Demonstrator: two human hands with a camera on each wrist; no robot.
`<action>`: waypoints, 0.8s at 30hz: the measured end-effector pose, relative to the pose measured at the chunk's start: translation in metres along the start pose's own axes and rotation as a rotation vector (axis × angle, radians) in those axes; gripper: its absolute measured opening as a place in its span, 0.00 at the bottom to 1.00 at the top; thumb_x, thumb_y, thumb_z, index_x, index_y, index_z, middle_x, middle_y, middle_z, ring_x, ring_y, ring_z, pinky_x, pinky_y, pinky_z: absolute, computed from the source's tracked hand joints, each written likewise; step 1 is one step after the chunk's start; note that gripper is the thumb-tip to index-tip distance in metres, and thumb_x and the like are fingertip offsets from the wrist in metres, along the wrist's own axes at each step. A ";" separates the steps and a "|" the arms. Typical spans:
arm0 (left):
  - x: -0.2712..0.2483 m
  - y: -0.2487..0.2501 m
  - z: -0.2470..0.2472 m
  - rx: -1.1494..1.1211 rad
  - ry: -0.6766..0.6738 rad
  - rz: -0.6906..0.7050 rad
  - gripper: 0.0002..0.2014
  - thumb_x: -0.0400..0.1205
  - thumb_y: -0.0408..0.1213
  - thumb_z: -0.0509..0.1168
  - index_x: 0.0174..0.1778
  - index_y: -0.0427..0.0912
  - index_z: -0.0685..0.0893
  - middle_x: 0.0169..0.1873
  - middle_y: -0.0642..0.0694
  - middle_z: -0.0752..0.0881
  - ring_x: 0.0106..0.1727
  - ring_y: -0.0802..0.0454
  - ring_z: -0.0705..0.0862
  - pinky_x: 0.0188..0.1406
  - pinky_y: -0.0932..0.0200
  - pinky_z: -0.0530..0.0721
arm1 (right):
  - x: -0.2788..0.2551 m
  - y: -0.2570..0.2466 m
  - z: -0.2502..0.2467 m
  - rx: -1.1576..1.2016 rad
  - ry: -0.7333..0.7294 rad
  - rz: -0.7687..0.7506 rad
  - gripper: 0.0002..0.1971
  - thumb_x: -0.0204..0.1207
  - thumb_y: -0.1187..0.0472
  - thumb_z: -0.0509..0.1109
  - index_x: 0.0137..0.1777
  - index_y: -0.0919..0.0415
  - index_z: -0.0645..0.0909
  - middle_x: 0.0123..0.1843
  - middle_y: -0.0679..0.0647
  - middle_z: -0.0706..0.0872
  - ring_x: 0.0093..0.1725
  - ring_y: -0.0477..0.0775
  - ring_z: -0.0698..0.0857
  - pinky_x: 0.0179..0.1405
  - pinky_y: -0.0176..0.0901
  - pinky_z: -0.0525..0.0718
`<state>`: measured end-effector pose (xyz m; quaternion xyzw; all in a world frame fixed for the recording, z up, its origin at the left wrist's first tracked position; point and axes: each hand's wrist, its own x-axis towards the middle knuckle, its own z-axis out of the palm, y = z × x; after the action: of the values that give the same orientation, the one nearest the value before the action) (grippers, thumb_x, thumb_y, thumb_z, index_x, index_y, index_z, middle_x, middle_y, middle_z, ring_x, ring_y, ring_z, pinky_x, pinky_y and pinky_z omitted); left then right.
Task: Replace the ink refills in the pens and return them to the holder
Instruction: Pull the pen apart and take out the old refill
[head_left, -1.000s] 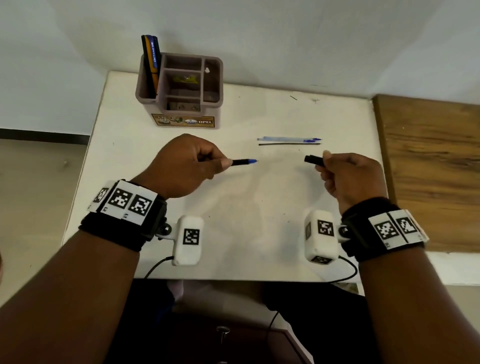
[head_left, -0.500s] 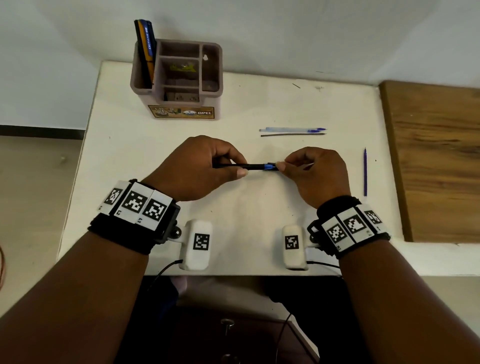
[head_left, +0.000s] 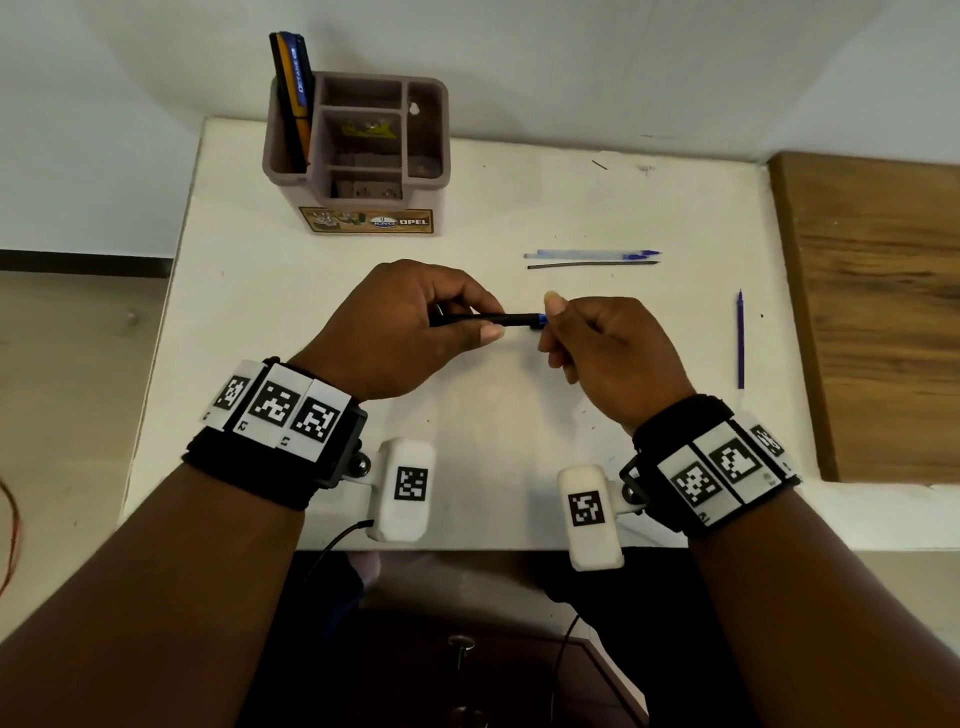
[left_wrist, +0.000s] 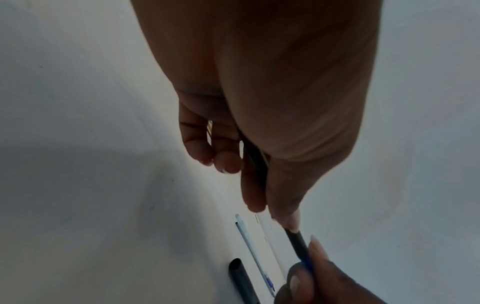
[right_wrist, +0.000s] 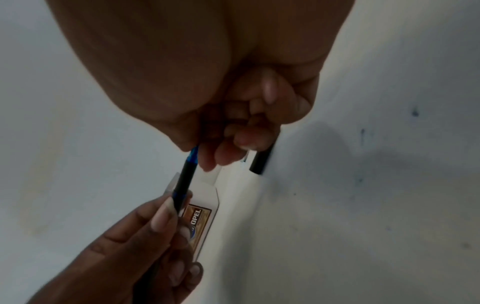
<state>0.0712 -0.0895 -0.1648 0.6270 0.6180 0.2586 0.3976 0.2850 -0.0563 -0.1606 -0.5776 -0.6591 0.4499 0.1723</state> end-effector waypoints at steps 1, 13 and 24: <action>0.000 0.000 0.000 -0.021 0.003 0.004 0.05 0.79 0.49 0.75 0.48 0.64 0.89 0.40 0.57 0.91 0.43 0.59 0.86 0.42 0.62 0.82 | 0.000 -0.001 -0.001 0.048 0.007 0.001 0.23 0.87 0.48 0.63 0.34 0.58 0.87 0.29 0.49 0.87 0.26 0.41 0.80 0.32 0.34 0.78; -0.003 0.009 0.002 -0.225 -0.001 0.000 0.04 0.80 0.38 0.75 0.47 0.51 0.92 0.31 0.54 0.90 0.32 0.63 0.84 0.35 0.70 0.81 | -0.004 -0.004 -0.011 0.137 0.046 -0.115 0.16 0.84 0.55 0.70 0.39 0.64 0.90 0.30 0.52 0.89 0.26 0.43 0.85 0.27 0.30 0.79; -0.004 0.012 0.002 -0.117 0.028 0.046 0.04 0.78 0.41 0.77 0.47 0.52 0.92 0.34 0.60 0.91 0.36 0.63 0.87 0.39 0.72 0.82 | -0.005 -0.007 -0.009 0.121 0.013 -0.064 0.18 0.82 0.51 0.71 0.39 0.63 0.90 0.29 0.49 0.88 0.26 0.42 0.84 0.27 0.29 0.78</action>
<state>0.0789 -0.0929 -0.1557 0.6131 0.5927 0.3120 0.4189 0.2887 -0.0573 -0.1486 -0.5478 -0.6476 0.4793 0.2254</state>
